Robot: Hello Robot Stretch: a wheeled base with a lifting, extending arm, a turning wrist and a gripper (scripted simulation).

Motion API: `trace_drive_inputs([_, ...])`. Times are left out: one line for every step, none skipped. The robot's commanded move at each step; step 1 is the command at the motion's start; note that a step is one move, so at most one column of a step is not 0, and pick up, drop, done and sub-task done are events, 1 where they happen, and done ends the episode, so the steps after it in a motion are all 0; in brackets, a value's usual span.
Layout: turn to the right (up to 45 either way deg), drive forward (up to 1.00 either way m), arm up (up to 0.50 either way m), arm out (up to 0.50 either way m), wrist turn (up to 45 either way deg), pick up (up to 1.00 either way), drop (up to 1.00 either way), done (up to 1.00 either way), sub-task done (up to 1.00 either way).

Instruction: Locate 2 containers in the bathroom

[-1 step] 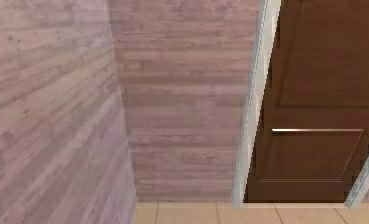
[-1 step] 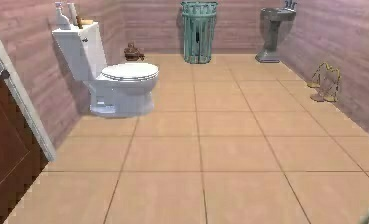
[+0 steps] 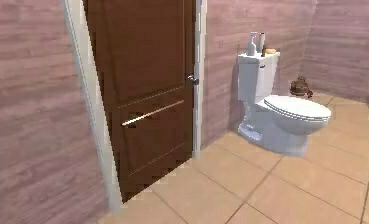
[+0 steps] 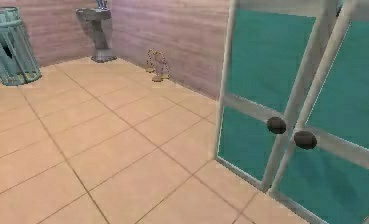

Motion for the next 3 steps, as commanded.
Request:
trace_drive_inputs([45.0,0.00,0.00,0.00,0.0,0.00,0.00,0.00,0.00])
trace_drive_inputs([0.0,0.25,0.00,0.00,0.0,0.00,0.00,0.00,0.00])
trace_drive_inputs([-9.0,0.00,0.00,0.00,0.0,0.00,0.00,0.00,0.00])
